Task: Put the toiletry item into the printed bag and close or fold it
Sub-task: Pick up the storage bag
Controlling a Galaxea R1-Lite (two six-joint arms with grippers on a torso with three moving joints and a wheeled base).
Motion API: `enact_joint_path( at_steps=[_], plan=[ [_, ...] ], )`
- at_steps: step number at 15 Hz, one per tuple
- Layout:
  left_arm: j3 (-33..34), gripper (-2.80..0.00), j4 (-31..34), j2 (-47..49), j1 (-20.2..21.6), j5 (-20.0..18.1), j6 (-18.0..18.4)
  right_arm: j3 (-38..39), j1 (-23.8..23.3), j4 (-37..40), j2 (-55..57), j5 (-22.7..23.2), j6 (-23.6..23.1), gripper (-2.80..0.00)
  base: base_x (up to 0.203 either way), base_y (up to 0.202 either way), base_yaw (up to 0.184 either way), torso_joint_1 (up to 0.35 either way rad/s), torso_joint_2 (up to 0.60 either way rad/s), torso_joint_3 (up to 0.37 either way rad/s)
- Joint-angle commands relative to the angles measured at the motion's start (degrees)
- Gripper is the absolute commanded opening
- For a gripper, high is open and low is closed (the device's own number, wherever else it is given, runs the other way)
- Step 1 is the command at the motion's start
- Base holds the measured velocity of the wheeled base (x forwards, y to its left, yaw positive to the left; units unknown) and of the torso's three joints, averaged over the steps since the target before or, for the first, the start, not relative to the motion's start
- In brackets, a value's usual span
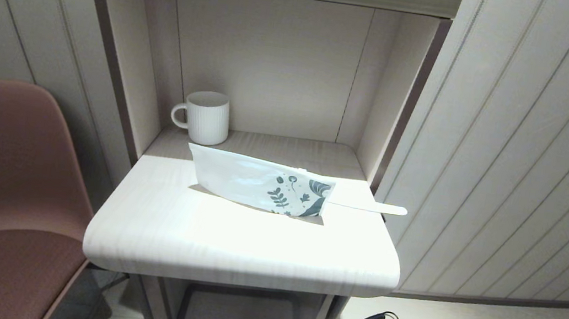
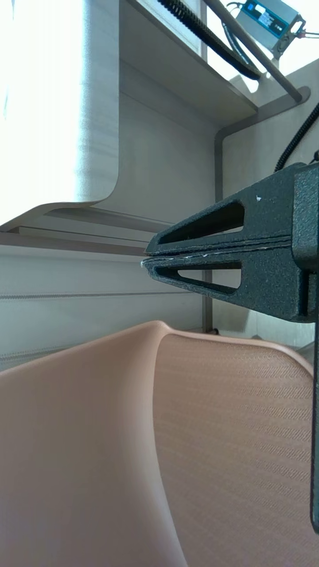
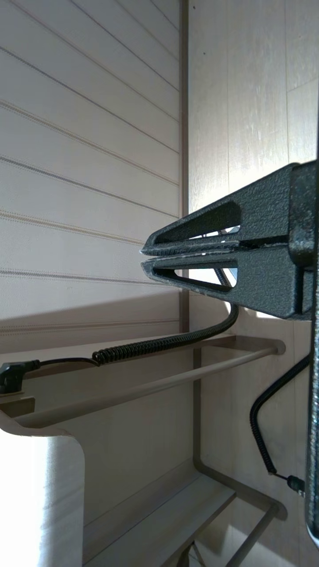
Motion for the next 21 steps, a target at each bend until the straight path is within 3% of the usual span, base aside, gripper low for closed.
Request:
enact_joint_path(
  at_steps=[1,4,8,13,16,19,21],
  plan=[
    [0.0,-2.80,0.0,0.0,0.0,0.0,0.0,0.0,0.0,0.3,0.1,0.2,-0.4,-2.80,0.000,0.000,0.000,0.000,0.00,0.000],
    [0.0,-2.80,0.0,0.0,0.0,0.0,0.0,-2.6,0.1,2.5,0.1,0.3,-1.2,-2.80,0.000,0.000,0.000,0.000,0.00,0.000],
    [0.0,-2.80,0.0,0.0,0.0,0.0,0.4,-22.9,0.0,15.8,3.5,4.3,-0.6,-2.80,0.000,0.000,0.000,0.000,0.00,0.000],
    [0.0,-2.80,0.0,0.0,0.0,0.0,0.4,-39.6,2.4,11.6,35.0,5.8,3.2,-2.80,0.000,0.000,0.000,0.000,0.00,0.000],
    [0.0,-2.80,0.0,0.0,0.0,-0.1,0.4,-56.3,5.4,10.5,53.5,6.6,4.9,-2.80,0.000,0.000,0.000,0.000,0.00,0.000],
    [0.0,-2.80,0.0,0.0,0.0,0.0,0.3,-72.8,16.0,24.5,64.0,10.2,5.0,-2.80,0.000,0.000,0.000,0.000,0.00,0.000],
    [0.0,-2.80,0.0,0.0,0.0,0.0,0.4,-83.2,17.4,34.2,69.0,12.3,3.4,-2.80,0.000,0.000,0.000,0.000,0.00,0.000]
  ],
)
